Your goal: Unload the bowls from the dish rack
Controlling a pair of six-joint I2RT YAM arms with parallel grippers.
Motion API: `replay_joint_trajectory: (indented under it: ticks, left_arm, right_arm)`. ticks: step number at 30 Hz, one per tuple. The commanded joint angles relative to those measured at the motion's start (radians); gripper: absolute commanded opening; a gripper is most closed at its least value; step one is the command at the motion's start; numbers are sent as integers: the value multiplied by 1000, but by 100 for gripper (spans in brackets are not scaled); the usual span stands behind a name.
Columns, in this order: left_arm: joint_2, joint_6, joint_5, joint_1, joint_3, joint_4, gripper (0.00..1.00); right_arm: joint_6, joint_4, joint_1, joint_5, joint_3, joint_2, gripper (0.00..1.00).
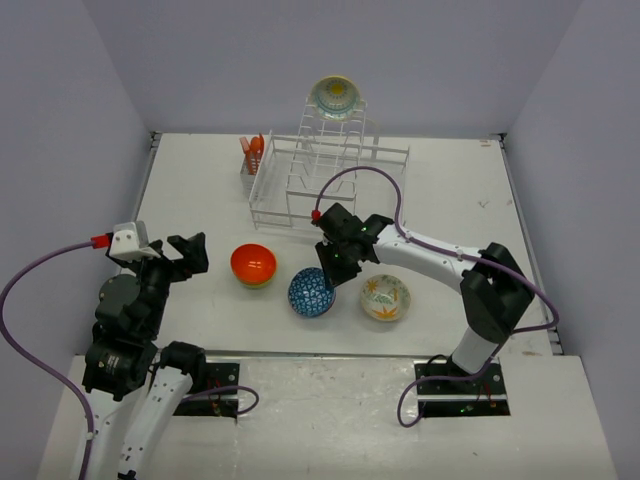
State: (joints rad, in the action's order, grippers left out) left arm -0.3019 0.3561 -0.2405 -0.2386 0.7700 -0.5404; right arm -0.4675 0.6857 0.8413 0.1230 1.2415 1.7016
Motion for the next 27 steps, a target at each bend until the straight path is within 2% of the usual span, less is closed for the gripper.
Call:
replay_joint_trajectory:
  ticks: [1, 6, 7, 8, 14, 16, 17, 20, 27]
  left_arm:
    - [9, 3, -19, -10, -12, 20, 100]
    - [9, 4, -19, -10, -12, 19, 100]
    - [7, 4, -19, -11, -12, 19, 100]
    - [9, 4, -19, -11, -12, 20, 100]
    - [9, 4, -20, -13, -14, 19, 100]
    - [12, 4, -22, -13, -12, 19, 100]
    - [12, 4, -22, -13, -12, 17, 100]
    - [12, 6, -23, -14, -12, 19, 100]
    - [21, 9, -31, -22, -12, 17, 100]
  right_arm:
    - [-2, -21, 2, 21, 30, -10, 26]
    - [1, -5, 4, 3, 33, -37, 31]
    - [1, -5, 4, 1, 33, -42, 34]
    - [3, -2, 4, 0, 32, -52, 40]
    - [1, 38, 5, -55, 33, -112, 42]
    - [0, 51, 5, -77, 32, -132, 38]
    - [1, 54, 5, -86, 30, -141, 27]
    - [4, 43, 5, -68, 13, -158, 10]
    - [-8, 5, 5, -45, -22, -103, 10]
